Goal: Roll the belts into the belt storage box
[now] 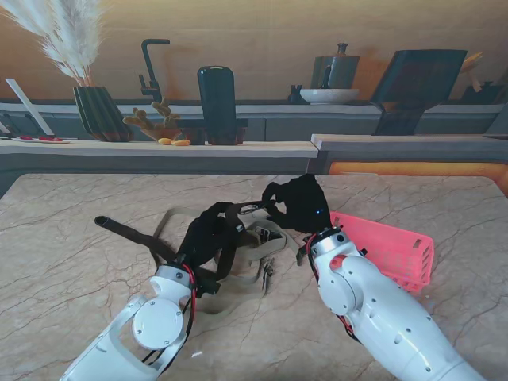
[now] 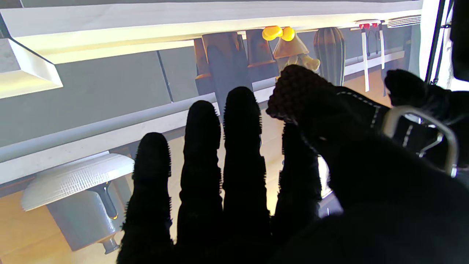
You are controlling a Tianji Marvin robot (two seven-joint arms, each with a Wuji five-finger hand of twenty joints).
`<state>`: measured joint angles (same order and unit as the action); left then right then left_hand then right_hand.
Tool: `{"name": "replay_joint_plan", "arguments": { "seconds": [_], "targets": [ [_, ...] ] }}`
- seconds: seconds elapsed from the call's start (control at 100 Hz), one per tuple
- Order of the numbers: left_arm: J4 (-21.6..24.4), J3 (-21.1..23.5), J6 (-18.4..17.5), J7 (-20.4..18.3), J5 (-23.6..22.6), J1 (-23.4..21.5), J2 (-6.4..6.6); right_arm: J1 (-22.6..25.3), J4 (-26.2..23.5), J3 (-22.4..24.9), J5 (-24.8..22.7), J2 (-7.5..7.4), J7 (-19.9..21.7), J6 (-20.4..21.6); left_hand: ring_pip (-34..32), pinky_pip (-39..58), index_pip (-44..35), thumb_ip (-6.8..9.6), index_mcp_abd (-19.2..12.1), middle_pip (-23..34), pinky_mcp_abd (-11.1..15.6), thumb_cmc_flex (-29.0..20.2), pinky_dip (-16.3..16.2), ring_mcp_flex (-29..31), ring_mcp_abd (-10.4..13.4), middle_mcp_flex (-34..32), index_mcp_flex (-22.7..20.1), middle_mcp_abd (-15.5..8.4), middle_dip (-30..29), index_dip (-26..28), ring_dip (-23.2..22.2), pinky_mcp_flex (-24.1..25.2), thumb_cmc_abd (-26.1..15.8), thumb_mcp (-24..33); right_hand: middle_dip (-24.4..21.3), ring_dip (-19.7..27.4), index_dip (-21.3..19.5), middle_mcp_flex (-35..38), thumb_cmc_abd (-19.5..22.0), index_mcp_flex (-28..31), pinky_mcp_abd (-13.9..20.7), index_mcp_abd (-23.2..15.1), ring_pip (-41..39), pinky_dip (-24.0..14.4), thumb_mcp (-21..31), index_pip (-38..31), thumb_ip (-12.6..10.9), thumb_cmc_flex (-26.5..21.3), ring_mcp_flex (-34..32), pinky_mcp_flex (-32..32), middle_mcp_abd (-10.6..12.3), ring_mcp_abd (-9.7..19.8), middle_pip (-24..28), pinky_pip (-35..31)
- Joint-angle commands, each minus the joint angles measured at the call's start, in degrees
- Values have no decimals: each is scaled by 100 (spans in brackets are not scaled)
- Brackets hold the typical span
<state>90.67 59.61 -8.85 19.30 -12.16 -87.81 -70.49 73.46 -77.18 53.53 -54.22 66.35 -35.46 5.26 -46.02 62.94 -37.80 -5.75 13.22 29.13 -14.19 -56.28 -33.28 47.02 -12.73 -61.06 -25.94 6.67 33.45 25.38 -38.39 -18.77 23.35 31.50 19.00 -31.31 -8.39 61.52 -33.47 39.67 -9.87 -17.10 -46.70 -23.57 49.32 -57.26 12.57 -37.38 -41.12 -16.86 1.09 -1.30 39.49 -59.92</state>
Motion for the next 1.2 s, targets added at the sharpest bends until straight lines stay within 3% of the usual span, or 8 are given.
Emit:
{"name": "replay_joint_plan", "arguments": {
  "seconds": [0.0,0.19,0.35,0.49,0.81,1.19],
  "targets": [
    [47,7,47,1,35,-20,-49,72,-126,20,-47,5,-59,-1,-121,211,302,-97,148,302,30,93,90,94,62,-42,24,-239,-58,-192,25,30,-1,187,-23,-81,-151,79,220,553,-100,-308,-138,83,417,-716,-252,-64,-74,80,-113,-28,81,-45],
    [47,-11,181,43,81,-4,-73,141,-236,74,-153,-24,-97,57,-190,268,1354,-99,462,333,9,56,109,87,20,-12,562,-179,-107,-838,49,53,-7,164,-26,-87,-161,74,222,553,-109,-307,-148,73,404,-719,-253,-81,-59,101,-124,-41,91,-49],
    [-89,-46,98,246,-89,66,-107,159,-243,51,-158,-22,-107,36,-249,268,1654,-91,281,464,89,23,109,-25,94,173,1260,-290,-90,-1000,25,106,-69,43,-25,-89,-165,78,213,563,-117,-295,-154,65,409,-719,-256,-88,-52,113,-132,-51,105,-52],
    [-195,-58,-91,310,-176,112,-112,126,-161,-15,-37,10,-49,-41,-222,214,1523,-86,111,491,148,26,131,-124,168,226,1337,-399,-110,-964,32,193,-92,-52,-28,-90,-167,76,205,572,-124,-286,-158,61,419,-717,-256,-99,-52,120,-149,-55,109,-52],
    [-349,-97,-320,333,-358,187,-94,-105,121,-263,328,116,111,-178,-3,126,1140,-120,-192,464,125,50,144,-397,232,202,988,-527,-67,-824,69,417,-59,-167,-24,-95,-178,67,210,584,-137,-251,-162,54,428,-712,-254,-115,-43,130,-168,-74,131,-45],
    [-594,-187,-450,493,-722,340,-92,-323,305,-554,613,219,224,-209,-100,136,692,-143,-236,721,20,155,116,-375,139,253,157,-318,172,-606,-70,418,-168,-103,-8,-106,-212,53,196,599,-186,-192,-170,51,443,-716,-265,-150,-25,178,-235,-117,178,-10]
  ]
}}
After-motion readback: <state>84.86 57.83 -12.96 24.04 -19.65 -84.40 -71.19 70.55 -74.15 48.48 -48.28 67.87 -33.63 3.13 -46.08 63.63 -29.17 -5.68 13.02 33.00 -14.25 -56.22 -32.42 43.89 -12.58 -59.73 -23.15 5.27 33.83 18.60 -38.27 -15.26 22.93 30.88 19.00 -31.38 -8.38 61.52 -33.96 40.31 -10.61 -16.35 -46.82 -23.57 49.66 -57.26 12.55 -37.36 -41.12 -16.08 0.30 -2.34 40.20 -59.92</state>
